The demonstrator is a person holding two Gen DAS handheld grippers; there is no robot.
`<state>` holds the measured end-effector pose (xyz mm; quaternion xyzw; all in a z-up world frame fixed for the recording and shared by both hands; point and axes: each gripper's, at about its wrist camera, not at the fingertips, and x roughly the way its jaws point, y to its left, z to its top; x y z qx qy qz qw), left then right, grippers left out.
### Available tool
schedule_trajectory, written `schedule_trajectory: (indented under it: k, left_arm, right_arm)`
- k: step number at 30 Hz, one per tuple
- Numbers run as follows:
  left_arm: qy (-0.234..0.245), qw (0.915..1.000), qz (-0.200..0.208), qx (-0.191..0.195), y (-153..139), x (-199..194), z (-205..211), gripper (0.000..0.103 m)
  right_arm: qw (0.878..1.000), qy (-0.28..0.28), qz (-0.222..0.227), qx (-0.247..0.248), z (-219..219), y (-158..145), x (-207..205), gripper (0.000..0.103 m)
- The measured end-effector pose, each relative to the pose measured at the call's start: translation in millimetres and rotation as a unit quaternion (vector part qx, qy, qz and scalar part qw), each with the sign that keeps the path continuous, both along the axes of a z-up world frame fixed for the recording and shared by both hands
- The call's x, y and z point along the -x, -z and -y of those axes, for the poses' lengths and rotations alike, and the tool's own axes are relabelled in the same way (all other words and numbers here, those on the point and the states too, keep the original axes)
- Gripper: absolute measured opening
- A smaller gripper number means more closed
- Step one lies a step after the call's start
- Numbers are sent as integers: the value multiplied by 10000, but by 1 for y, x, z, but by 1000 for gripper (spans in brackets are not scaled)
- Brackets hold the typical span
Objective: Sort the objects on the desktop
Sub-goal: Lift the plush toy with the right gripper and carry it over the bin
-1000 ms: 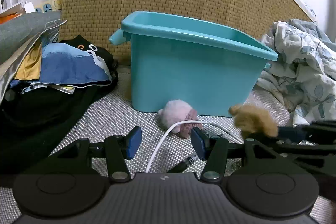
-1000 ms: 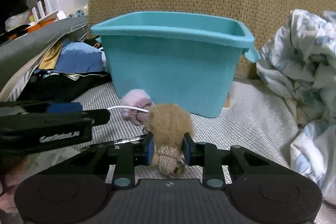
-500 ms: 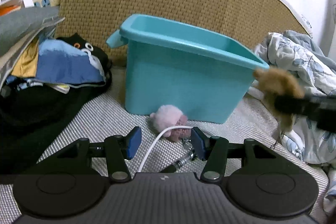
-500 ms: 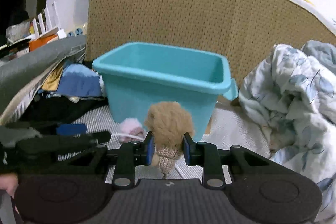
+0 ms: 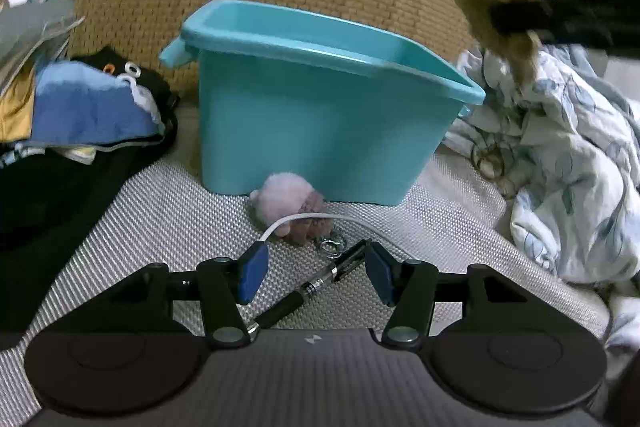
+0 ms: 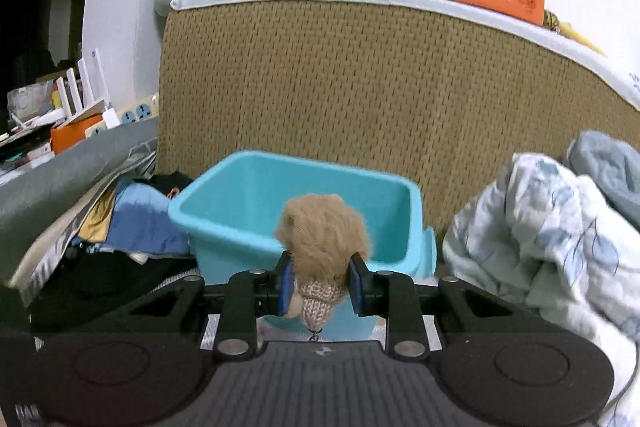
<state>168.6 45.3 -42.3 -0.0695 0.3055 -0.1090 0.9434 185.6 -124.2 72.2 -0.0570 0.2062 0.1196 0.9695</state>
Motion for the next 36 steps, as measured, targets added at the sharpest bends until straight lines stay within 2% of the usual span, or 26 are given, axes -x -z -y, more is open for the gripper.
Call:
schedule_trajectory:
  k: [5,25,36]
  left_arm:
    - [106,9982,-280,511,4,-3,-8,58]
    - [128,9985,-304,433,5,-6,-5,58]
    - [175,9987,-292,391,4,-7,-3,58]
  right_arm:
    - [9999,-11,84,67,-4,-11,-14,30]
    - [9996,104,259,10,-8,-42,-69,30]
    - [9998,132,84,93,-16,-29,-95,30]
